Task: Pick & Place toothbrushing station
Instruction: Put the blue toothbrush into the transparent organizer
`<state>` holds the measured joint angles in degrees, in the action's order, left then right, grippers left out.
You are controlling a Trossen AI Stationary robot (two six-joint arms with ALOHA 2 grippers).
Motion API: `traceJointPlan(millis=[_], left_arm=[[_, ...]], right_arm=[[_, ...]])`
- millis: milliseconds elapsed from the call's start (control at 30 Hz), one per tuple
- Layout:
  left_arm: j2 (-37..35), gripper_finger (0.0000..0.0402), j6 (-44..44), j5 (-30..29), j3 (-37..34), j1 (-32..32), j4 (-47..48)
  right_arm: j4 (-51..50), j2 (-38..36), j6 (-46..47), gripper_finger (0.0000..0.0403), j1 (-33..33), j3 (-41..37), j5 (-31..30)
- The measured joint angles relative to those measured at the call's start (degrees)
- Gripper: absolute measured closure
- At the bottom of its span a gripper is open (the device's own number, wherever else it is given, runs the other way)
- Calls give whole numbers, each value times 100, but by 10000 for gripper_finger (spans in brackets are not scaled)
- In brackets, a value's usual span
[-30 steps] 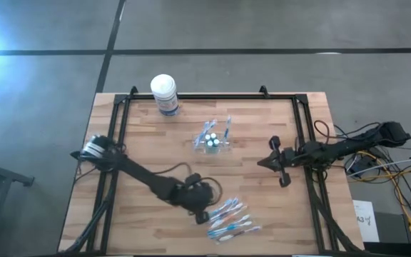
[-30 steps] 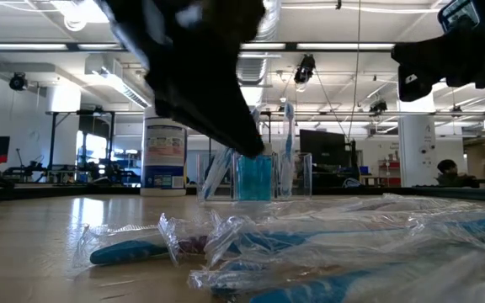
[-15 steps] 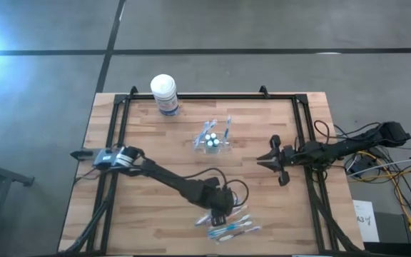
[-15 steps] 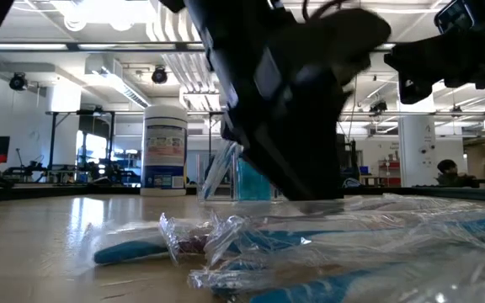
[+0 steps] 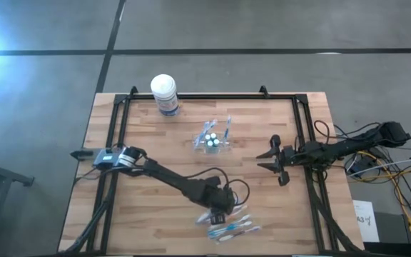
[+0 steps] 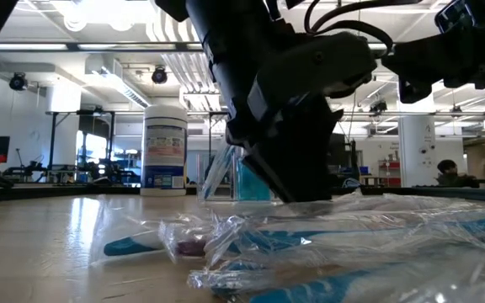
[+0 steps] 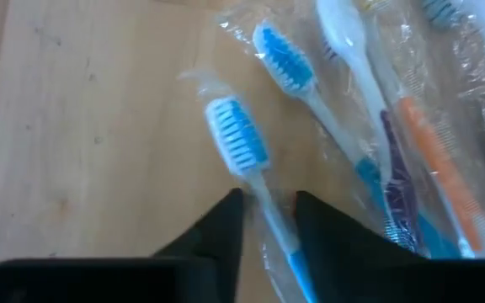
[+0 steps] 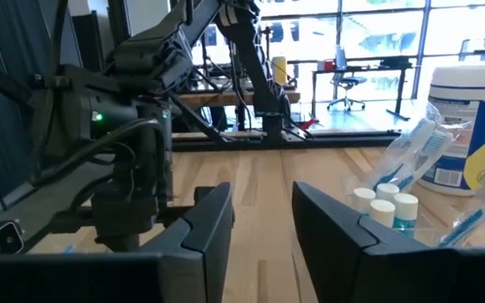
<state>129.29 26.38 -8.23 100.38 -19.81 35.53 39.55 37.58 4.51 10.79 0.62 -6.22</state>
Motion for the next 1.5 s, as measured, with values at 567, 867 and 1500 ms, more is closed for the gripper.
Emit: traceJointPlan(millis=[567, 867, 1500], left_arm=[[-957, 399, -910, -996, -39, -17, 91], [-1988, 400, -1685, -2574, -61, -177, -338], [-2468, 401, -3373, -2783, -1174, 343, -4112]], right_arm=[[6, 15, -14, 271, 10, 0, 22], [552, 341, 253, 164, 11, 1, 156], [2769, 2971, -488, 126, 9, 986, 688]])
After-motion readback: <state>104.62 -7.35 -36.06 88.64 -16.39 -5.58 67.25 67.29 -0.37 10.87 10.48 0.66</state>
